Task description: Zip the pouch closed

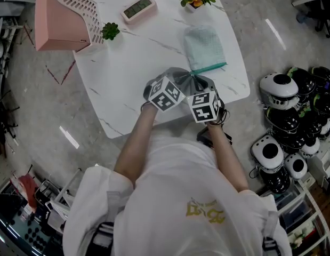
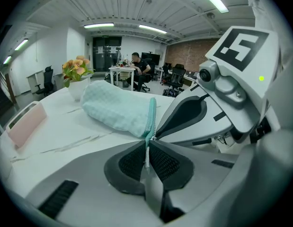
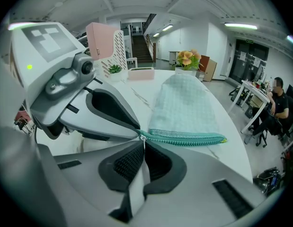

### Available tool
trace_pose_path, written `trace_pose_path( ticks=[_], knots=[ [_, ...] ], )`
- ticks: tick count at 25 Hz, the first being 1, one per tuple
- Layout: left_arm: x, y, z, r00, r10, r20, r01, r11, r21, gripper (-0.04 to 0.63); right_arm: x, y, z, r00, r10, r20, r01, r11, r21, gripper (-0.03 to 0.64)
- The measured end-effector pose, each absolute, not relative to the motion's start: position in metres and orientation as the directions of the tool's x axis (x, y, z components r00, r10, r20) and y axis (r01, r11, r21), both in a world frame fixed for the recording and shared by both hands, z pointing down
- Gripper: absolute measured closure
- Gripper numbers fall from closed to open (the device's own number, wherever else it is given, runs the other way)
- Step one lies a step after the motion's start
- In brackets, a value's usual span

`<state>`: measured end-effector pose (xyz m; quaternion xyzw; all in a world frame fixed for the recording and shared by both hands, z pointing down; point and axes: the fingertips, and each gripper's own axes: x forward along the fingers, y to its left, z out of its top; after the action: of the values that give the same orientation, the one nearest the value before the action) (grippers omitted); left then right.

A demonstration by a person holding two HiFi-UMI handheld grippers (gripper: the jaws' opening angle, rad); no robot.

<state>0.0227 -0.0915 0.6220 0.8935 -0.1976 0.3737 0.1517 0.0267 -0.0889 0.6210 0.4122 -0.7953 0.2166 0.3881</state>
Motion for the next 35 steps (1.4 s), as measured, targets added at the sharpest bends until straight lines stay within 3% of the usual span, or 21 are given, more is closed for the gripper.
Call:
trace_pose_path(
  ticks=[35],
  knots=[
    [0.022, -0.0925, 0.6216, 0.651, -0.217, 0.727, -0.479, -0.861, 0.172, 0.558, 0.0327, -0.0914, 0.6214, -0.354, -0.478, 0.803, -0.807, 0.591, -0.004, 0.6]
  ],
)
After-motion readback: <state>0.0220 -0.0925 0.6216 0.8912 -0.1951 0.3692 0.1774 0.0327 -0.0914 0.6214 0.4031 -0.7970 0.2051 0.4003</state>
